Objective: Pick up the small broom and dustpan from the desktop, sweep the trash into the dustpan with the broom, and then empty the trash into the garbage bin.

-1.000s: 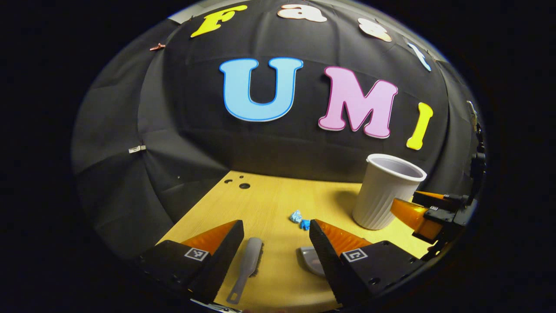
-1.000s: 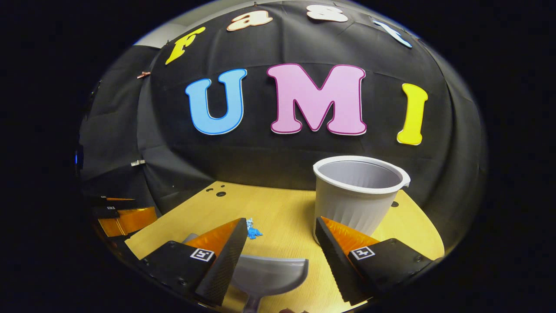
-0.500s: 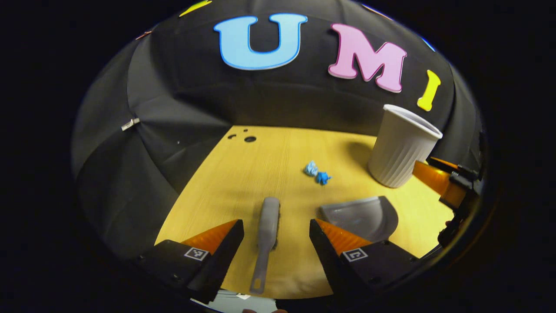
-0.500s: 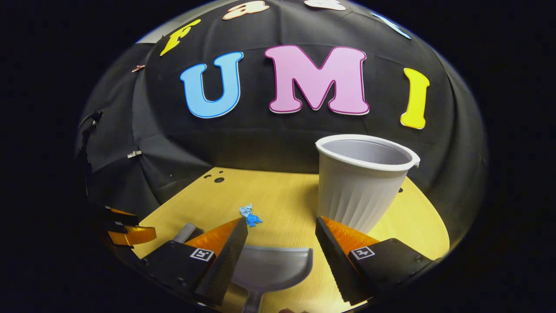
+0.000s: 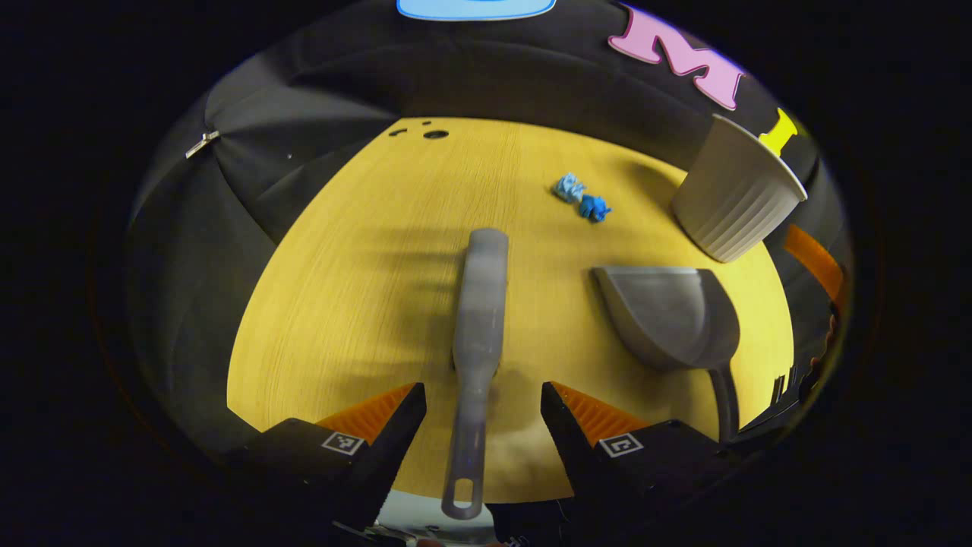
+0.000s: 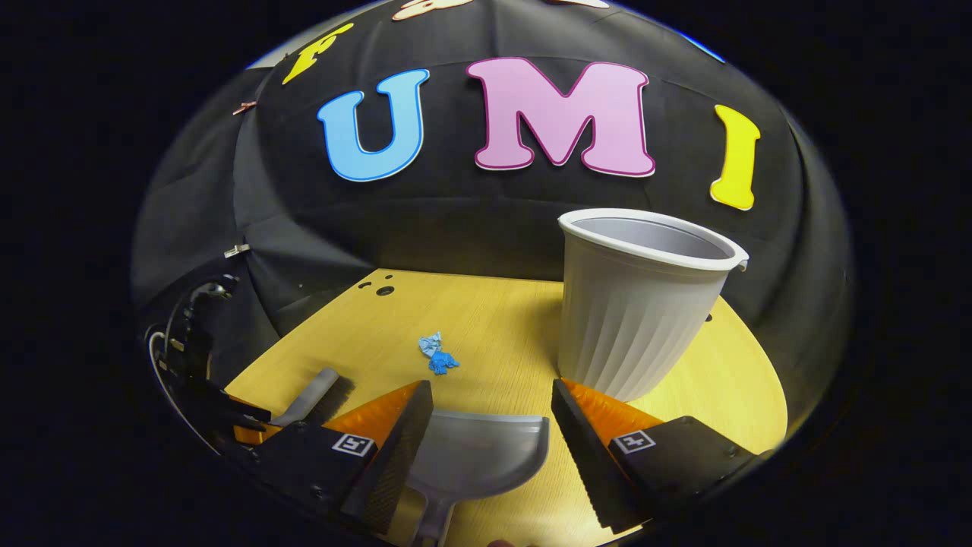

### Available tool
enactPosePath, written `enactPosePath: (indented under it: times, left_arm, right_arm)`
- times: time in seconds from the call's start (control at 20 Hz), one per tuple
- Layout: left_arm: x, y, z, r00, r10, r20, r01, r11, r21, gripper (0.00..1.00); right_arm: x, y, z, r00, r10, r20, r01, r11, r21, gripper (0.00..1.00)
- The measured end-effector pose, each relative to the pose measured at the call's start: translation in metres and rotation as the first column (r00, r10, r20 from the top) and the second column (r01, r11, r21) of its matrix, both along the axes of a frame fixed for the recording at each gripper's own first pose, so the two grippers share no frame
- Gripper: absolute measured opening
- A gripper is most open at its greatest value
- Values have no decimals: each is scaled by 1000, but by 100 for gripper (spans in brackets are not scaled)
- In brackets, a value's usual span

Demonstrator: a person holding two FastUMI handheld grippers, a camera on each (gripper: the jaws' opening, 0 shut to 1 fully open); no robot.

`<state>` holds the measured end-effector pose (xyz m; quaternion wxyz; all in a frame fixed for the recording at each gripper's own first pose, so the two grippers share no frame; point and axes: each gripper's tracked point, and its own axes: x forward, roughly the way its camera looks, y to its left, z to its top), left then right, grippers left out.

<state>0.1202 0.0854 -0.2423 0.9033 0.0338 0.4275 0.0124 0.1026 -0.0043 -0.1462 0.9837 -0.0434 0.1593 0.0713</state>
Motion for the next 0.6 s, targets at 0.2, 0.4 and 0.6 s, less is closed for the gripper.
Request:
enactPosePath:
  times: [0.2,0.4,0.6]
  left_arm:
    - [7,7,-22,992,-5,-126,8,1000,21,96]
    - [12,14,-30,976,-19,-217,33,998,60,96]
    - [17,16,-35,957,-47,-285,75,993,89,87]
  right_arm:
    - [-6,2,-8,999,27,-29,-27,999,-20,98]
    - [-17,3,-17,997,31,-69,-33,999,-16,98]
    - [-26,7,-25,994,21,-111,-21,1000,1,98]
